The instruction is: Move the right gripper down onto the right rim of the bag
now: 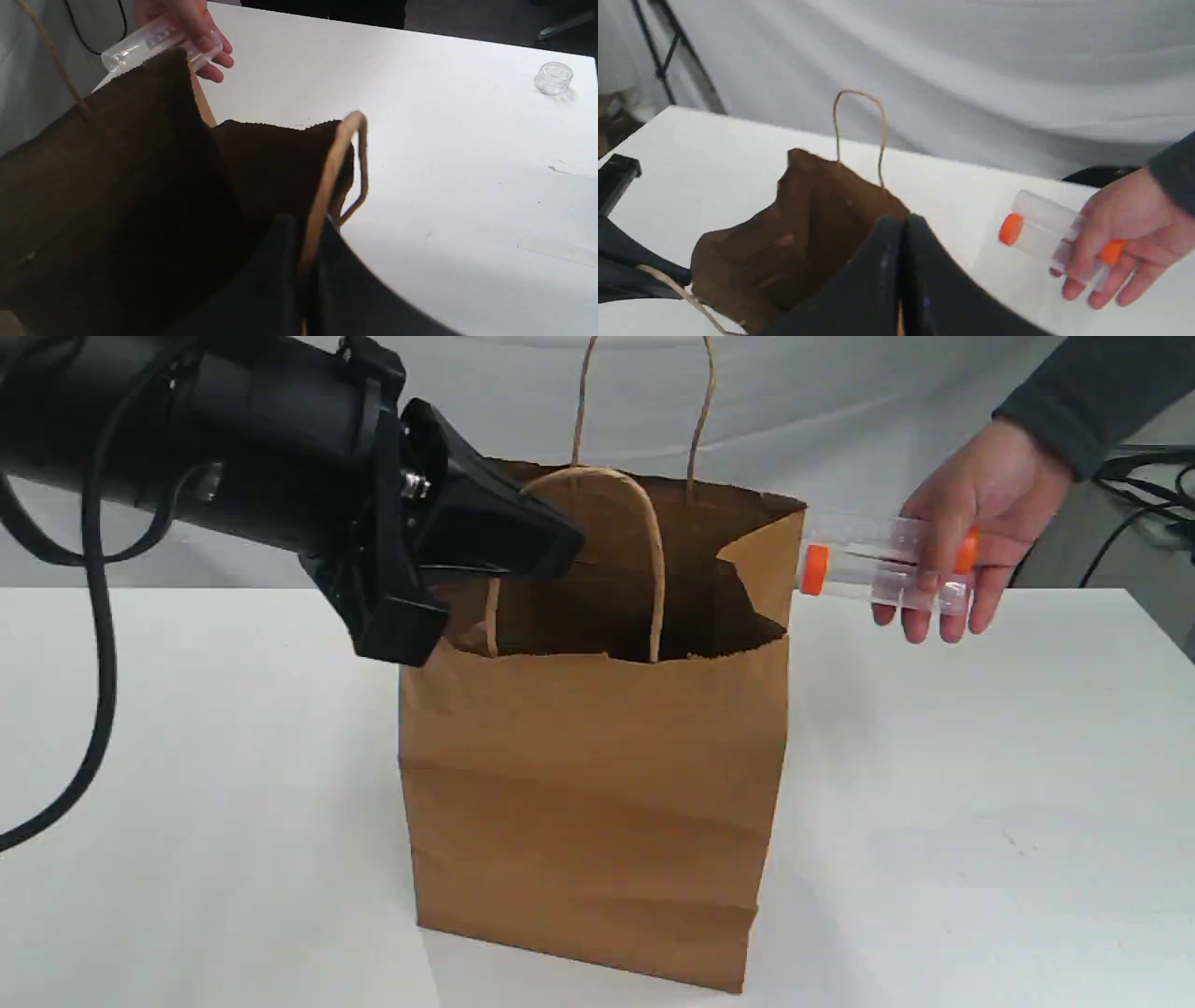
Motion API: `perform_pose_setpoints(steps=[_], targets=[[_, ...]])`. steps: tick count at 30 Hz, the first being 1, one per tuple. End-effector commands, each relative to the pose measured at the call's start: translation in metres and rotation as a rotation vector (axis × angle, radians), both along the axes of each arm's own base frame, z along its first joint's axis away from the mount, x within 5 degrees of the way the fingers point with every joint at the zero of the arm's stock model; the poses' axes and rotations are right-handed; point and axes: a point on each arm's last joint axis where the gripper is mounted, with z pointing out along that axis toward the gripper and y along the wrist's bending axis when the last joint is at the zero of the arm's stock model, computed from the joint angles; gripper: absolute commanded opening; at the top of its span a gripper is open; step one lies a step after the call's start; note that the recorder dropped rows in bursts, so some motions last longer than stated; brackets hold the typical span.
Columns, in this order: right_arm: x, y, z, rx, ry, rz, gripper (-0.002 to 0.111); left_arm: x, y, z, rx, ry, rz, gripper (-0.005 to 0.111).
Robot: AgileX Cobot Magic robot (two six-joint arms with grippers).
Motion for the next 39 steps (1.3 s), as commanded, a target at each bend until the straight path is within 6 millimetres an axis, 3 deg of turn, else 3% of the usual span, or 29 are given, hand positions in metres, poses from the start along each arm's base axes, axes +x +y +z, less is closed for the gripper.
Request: perform_pose_setpoints(steps=[1, 6, 14, 22, 25, 29, 32, 39], targets=[[0.03, 0.007, -0.008, 0.021, 0.112, 0.11, 0.0, -0.003, -0.001, 0.006, -0.019, -0.011, -0.006, 0.0], [0.082, 0.032, -0.027, -0.011, 0.156, 0.229, 0.0, -0.003, -0.002, 0.007, -0.034, -0.005, -0.004, 0.0], [0.131, 0.068, -0.063, -0.219, 0.205, 0.305, 0.0, -0.003, -0.002, 0.007, -0.036, -0.001, -0.003, 0.0], [0.148, 0.102, -0.071, -0.225, 0.117, 0.342, 0.005, -0.003, -0.002, 0.007, -0.036, -0.001, -0.003, 0.0], [0.149, 0.113, -0.077, -0.242, 0.118, 0.366, 0.019, -0.003, -0.002, 0.007, -0.036, -0.001, -0.003, 0.0], [0.149, 0.116, -0.089, -0.387, 0.15, 0.364, 0.044, -0.003, -0.002, 0.007, -0.036, -0.001, -0.003, 0.0], [0.149, 0.113, -0.095, -0.478, 0.171, 0.354, 0.053, -0.003, -0.002, 0.007, -0.036, -0.001, -0.003, 0.0], [0.157, 0.114, -0.106, -0.493, 0.202, 0.337, 0.054, -0.003, -0.002, 0.007, -0.036, -0.001, -0.003, 0.0]])
